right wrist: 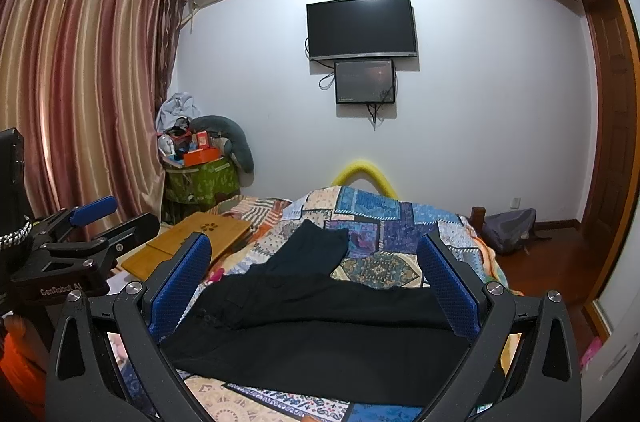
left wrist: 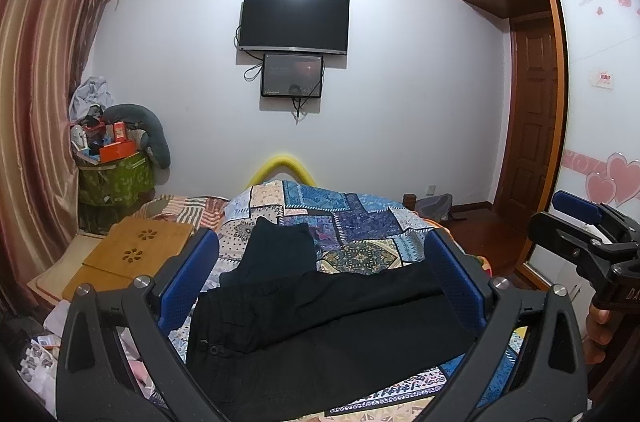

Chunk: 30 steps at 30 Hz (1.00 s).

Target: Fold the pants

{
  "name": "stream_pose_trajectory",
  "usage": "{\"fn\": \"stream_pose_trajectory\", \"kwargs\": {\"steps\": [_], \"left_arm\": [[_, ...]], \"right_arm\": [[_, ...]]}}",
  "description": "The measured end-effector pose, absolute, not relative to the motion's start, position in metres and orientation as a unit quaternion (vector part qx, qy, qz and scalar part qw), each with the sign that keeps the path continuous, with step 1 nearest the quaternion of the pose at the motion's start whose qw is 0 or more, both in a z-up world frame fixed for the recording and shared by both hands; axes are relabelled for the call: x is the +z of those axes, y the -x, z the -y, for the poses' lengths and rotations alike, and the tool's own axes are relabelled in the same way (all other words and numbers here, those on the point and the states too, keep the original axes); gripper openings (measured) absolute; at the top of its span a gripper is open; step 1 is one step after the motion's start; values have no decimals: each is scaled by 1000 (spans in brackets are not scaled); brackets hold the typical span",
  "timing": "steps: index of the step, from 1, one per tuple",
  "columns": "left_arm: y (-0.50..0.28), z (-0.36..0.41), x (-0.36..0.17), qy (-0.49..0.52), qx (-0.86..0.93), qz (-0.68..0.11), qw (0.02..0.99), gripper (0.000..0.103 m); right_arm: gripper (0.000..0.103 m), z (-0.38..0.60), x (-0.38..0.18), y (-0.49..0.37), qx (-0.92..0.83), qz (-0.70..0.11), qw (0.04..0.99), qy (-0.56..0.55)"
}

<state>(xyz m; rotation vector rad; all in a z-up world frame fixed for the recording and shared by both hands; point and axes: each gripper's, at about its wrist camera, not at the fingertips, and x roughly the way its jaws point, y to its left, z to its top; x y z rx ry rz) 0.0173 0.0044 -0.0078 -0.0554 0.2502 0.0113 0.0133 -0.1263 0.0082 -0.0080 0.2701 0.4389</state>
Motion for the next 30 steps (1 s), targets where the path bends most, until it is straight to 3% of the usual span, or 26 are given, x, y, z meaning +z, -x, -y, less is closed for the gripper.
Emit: {"fn": "stream_pose_trajectory", "kwargs": {"steps": [16, 23, 30], "left_arm": [[-132, -59, -54, 29, 41, -187, 981, 103], [-226, -121, -100, 24, 84, -270, 959, 103], [-309, -188, -180, 33, 101, -401, 910, 103]], "right_arm": [[102, 122, -35, -114, 206, -197, 958, 26], [102, 122, -78, -189, 213, -257, 941, 50], [101, 109, -130, -256, 237, -331, 907, 107]]}}
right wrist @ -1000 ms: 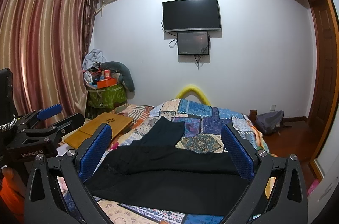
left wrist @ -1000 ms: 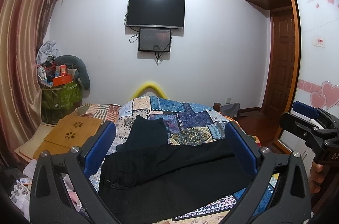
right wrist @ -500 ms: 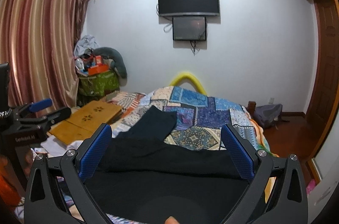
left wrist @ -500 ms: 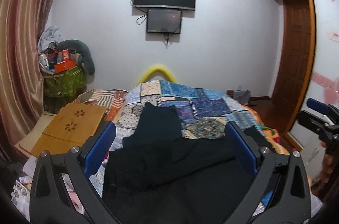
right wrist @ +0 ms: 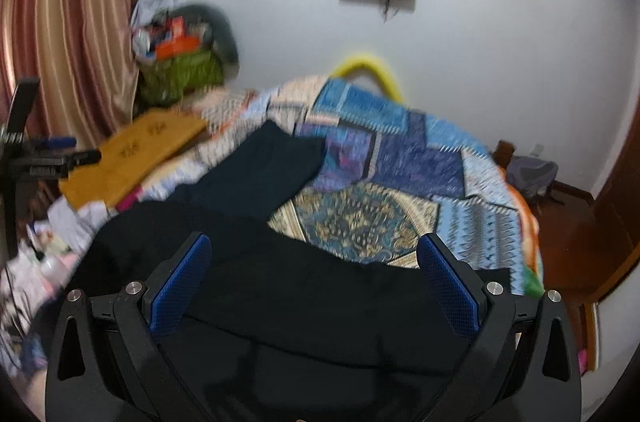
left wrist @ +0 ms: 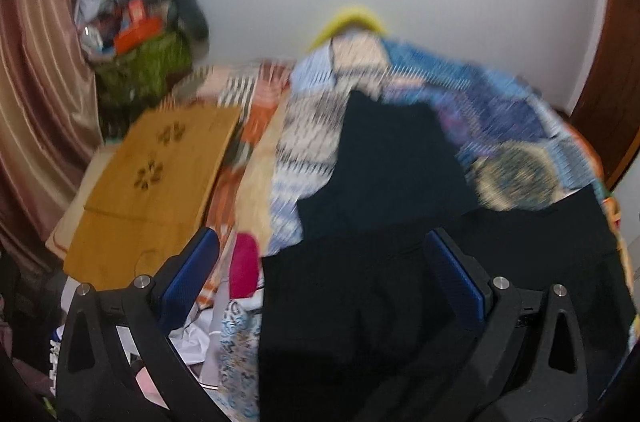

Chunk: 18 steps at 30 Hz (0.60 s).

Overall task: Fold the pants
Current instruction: 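Lower both grippers onto the pants waistband and close them on it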

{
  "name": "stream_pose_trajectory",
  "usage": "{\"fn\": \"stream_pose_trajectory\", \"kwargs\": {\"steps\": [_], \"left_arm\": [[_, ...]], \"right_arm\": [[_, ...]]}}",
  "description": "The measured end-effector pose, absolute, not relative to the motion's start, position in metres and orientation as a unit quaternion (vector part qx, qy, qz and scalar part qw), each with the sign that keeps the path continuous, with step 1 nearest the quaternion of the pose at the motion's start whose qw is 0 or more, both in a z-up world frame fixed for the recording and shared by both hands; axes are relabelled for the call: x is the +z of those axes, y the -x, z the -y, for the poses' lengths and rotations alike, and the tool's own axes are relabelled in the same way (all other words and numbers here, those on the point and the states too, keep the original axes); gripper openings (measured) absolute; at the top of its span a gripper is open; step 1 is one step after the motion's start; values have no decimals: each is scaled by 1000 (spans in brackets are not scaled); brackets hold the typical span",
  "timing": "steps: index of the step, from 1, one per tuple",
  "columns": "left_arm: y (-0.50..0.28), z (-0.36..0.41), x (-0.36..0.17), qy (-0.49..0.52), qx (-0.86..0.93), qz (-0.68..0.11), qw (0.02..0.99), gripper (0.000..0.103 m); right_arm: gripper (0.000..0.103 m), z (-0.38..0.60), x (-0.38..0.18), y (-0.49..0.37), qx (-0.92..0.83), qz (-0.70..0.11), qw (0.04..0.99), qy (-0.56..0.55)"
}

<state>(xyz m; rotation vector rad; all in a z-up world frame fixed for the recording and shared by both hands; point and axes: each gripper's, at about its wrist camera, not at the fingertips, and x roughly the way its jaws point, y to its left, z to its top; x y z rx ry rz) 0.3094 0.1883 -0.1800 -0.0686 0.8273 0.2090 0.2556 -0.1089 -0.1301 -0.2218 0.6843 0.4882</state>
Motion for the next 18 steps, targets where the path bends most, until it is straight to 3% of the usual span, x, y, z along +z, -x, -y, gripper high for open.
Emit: {"fn": "stream_pose_trajectory", "kwargs": {"steps": [2, 5, 11, 18], "left_arm": [[-326, -207, -208, 54, 104, -437, 892, 102], [-340, -222, -242, 79, 100, -474, 871, 86], [-367, -232, -301, 102, 88, -533, 835, 73], [-388, -236, -326, 113, 71, -553, 823, 56]], "right_arm": [[101, 105, -142, -270, 243, -347, 898, 122], [101, 101, -160, -292, 263, -375, 879, 131], [100, 89, -197, -342, 286, -426, 845, 149], [84, 72, -232, -375, 326, -486, 798, 147]]}}
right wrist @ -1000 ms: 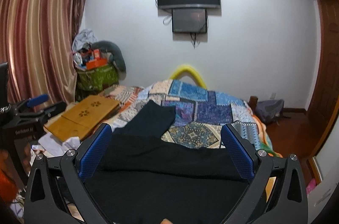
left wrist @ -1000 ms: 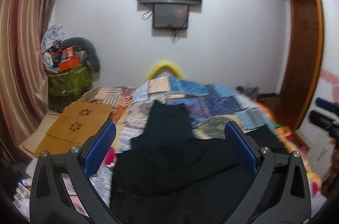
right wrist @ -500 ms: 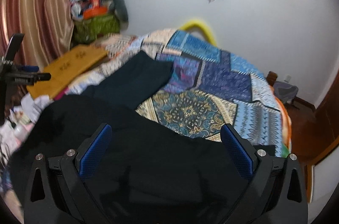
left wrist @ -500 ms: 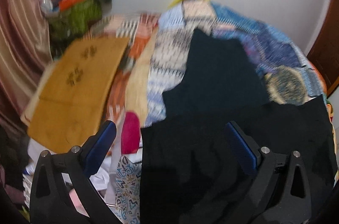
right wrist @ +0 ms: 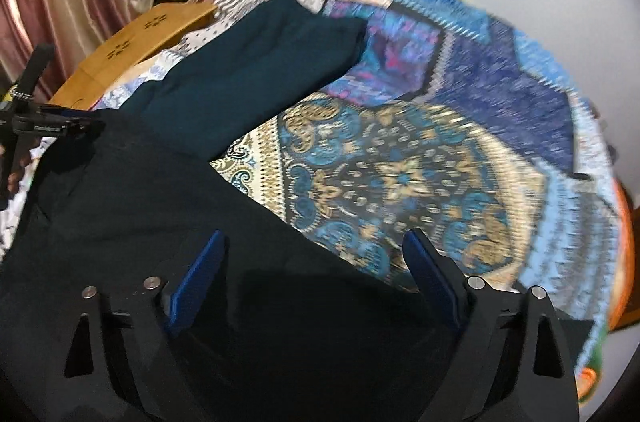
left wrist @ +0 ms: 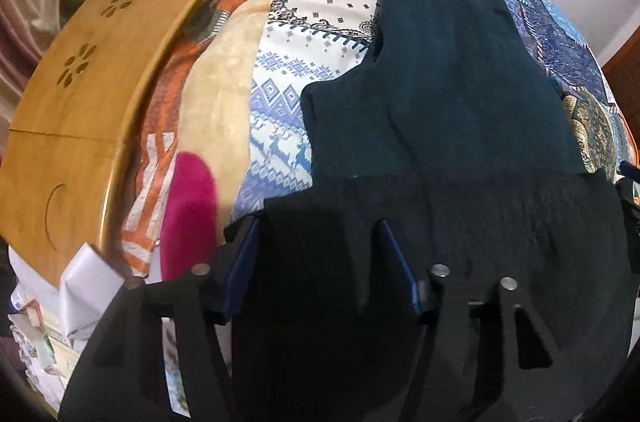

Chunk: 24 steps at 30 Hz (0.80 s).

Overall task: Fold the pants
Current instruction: 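Lower both grippers onto the pants waistband and close them on it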

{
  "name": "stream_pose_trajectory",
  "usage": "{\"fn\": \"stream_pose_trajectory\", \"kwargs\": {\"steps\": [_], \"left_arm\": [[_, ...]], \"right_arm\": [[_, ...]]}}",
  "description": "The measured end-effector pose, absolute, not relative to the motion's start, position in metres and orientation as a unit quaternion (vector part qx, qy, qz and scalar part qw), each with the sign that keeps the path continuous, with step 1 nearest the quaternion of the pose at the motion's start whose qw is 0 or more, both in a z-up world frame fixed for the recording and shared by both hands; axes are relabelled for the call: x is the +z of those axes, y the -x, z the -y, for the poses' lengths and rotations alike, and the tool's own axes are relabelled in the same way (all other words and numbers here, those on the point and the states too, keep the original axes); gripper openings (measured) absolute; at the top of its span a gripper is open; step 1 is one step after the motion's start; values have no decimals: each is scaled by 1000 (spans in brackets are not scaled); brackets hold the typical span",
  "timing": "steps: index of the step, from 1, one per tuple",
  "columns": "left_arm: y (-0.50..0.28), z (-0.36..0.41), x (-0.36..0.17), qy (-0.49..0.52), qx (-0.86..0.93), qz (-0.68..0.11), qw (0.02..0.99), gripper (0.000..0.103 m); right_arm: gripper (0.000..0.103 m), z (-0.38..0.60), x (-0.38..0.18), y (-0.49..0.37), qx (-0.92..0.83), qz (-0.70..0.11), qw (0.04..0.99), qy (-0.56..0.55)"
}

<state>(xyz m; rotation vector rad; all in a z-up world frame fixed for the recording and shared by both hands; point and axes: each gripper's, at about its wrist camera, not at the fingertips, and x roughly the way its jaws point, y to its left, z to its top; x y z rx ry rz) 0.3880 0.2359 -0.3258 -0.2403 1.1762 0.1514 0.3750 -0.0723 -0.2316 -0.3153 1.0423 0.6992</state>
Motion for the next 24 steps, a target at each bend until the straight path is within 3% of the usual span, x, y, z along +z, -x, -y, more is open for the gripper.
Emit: {"fn": "stream_pose_trajectory", "kwargs": {"steps": [3, 5, 8, 15, 24], "left_arm": [[-390, -234, -328, 107, 77, -552, 823, 42], [-388, -235, -330, 101, 85, -554, 822, 24], [-387, -238, -328, 117, 82, -549, 824, 12], [-379, -221, -306, 81, 94, -529, 839, 6], [-370, -210, -241, 31, 120, -464, 877, 5]], "right_arm": [[75, 64, -243, -375, 341, -504, 779, 149], [77, 64, -246, -378, 338, -504, 781, 146], [65, 67, -246, -375, 338, -510, 780, 131], [9, 60, -248, -359, 345, -505, 780, 129], [5, 69, -209, -356, 308, -447, 830, 128]]}}
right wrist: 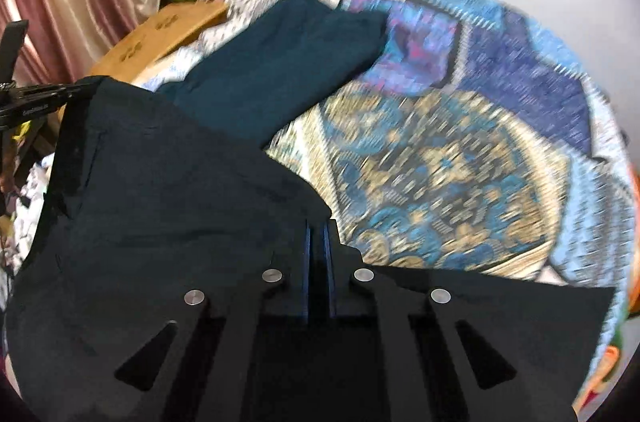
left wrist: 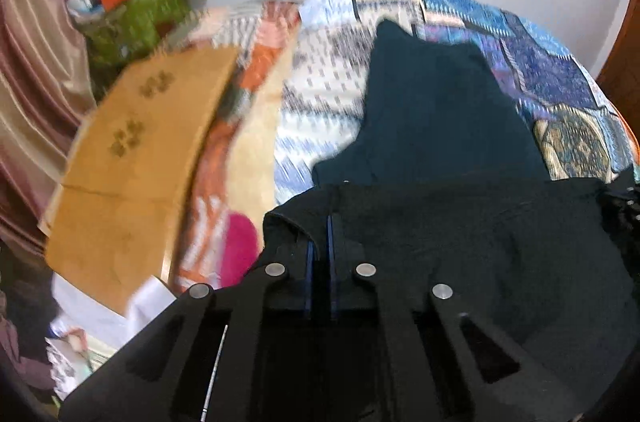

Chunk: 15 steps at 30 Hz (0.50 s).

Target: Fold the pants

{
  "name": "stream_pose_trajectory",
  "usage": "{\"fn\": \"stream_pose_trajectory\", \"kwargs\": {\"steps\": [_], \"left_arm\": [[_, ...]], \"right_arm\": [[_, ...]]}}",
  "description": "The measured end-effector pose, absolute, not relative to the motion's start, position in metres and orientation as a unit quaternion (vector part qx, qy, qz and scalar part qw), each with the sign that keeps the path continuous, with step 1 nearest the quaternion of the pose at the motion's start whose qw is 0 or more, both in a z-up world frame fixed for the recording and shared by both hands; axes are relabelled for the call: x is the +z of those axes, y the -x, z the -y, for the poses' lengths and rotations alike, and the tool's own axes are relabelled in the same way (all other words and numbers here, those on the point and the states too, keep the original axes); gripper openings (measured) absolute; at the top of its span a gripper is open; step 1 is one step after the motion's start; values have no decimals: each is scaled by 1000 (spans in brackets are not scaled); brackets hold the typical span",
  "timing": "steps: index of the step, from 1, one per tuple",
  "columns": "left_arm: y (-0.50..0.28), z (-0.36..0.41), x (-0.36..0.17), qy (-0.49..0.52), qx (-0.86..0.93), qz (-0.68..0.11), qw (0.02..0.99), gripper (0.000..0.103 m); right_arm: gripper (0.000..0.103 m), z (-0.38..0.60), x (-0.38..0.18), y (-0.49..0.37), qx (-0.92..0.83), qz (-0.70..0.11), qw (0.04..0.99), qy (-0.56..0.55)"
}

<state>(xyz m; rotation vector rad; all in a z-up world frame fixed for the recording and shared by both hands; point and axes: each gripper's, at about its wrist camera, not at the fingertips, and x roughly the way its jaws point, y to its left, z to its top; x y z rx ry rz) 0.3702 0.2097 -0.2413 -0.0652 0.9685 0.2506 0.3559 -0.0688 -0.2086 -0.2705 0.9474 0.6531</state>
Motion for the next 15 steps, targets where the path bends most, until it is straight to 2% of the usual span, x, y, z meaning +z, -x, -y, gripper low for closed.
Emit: {"fn": "stream_pose_trajectory", "kwargs": {"steps": [5, 15], "left_arm": [[-370, -210, -211, 32, 130, -426, 895, 5], [-306, -183, -185, -10, 120, -393, 912, 5]], "right_arm": [[5, 77, -169, -342, 301, -399, 858, 122], [5, 92, -144, -278, 328, -388, 852, 126]]}}
